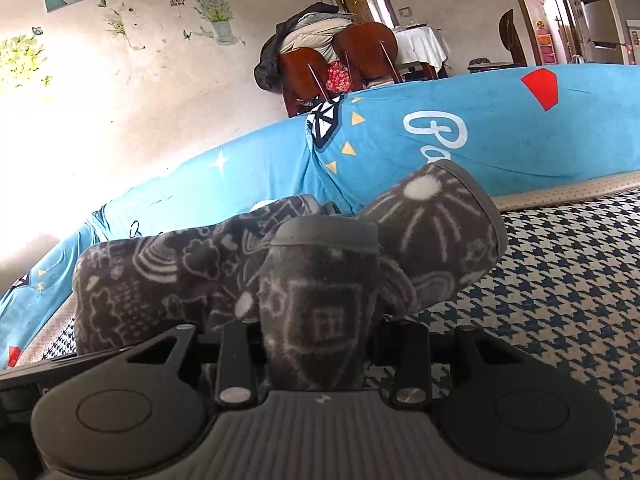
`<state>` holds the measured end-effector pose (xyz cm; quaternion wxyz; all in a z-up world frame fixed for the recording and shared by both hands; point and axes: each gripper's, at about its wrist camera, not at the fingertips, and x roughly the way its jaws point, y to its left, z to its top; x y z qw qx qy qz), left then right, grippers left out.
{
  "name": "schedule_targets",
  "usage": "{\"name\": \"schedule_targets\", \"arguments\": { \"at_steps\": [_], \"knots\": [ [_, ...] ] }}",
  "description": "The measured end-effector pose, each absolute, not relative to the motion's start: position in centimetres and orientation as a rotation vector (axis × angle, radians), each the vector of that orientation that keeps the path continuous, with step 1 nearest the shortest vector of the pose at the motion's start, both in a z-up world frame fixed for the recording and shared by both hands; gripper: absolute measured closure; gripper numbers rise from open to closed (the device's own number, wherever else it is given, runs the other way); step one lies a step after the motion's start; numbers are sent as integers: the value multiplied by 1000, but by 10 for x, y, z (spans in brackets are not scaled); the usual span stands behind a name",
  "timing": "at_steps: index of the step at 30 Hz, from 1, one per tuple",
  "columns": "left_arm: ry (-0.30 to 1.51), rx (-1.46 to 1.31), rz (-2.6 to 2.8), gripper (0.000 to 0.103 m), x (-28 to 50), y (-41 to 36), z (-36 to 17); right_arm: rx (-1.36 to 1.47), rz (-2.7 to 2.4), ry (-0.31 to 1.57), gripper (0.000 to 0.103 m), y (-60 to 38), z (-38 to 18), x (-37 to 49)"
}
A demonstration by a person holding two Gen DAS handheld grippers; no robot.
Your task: Fold clothes
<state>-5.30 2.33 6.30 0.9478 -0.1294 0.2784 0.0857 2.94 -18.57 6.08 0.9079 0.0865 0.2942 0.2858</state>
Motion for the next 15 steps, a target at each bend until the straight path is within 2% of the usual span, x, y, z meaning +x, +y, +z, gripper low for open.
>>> {"name": "schedule_targets", "arguments": {
  "at_steps": [15],
  "knots": [
    [550, -263, 198, 14, -58, 36, 65, 178, 606, 600, 64, -171, 61, 29]
  ]
}}
